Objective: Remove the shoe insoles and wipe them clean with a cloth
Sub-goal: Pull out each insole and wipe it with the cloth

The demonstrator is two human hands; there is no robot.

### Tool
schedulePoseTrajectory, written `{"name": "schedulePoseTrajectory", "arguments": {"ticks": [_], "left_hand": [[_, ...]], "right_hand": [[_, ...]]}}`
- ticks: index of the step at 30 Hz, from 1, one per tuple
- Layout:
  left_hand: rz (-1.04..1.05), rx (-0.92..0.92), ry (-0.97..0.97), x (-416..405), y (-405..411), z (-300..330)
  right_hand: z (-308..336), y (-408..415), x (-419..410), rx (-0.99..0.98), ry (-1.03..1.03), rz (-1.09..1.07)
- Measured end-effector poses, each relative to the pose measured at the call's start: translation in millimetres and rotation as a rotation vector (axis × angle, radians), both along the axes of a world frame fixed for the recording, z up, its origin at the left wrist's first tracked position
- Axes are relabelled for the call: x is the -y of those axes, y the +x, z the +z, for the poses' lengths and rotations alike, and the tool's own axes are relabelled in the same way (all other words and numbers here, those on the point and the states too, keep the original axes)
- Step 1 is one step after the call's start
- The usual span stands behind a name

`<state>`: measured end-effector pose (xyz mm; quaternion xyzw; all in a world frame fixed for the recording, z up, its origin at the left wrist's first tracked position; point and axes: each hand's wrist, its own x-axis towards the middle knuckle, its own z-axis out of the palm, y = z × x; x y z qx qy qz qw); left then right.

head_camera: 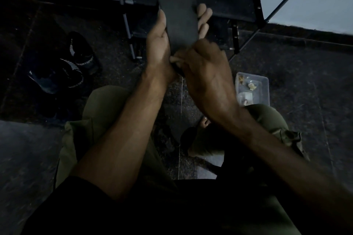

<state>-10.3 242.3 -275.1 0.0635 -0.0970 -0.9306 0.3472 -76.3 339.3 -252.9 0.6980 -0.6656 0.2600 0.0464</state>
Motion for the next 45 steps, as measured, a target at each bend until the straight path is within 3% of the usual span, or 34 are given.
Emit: {"name": "schedulePoseTrajectory", "arguments": {"ticks": [4, 8, 17, 25, 33, 38, 45], "left_hand": [[0.057, -0.012, 0.024, 3.6, 1.9, 4.4], [0.059, -0.017, 0.065, 3.0, 0.2, 7.1], [0.050, -0.171, 0.075, 6.1, 1.2, -0.4], [0.155, 0.000, 0.040, 9.0, 0.6, 0.9], [0.035, 0.226, 0.080, -7.0, -12.0, 10.5], [-0.004, 0.434, 0.016, -27.4, -24.8, 9.4], [-0.038, 0.413, 0.048, -25.4, -20.3, 8.3]], "right_hand": [[-7.3, 3.5, -20.4, -0.020, 0.013, 0.040], [-6.4, -17.0, -6.2, 0.078, 0.005, -0.069], [-21.0, -2.2, -21.0, 0.111, 0.001, -0.054], [-12.5, -13.1, -11.7, 0.381, -0.058, -0.154], [-15.5, -17.1, -2.9, 0.195, -0.009, -0.119], [-7.0, -44.5, 28.4, 0.060, -0.063, -0.245], [-17.1, -18.4, -3.5, 0.065, 0.001, -0.113]]}}
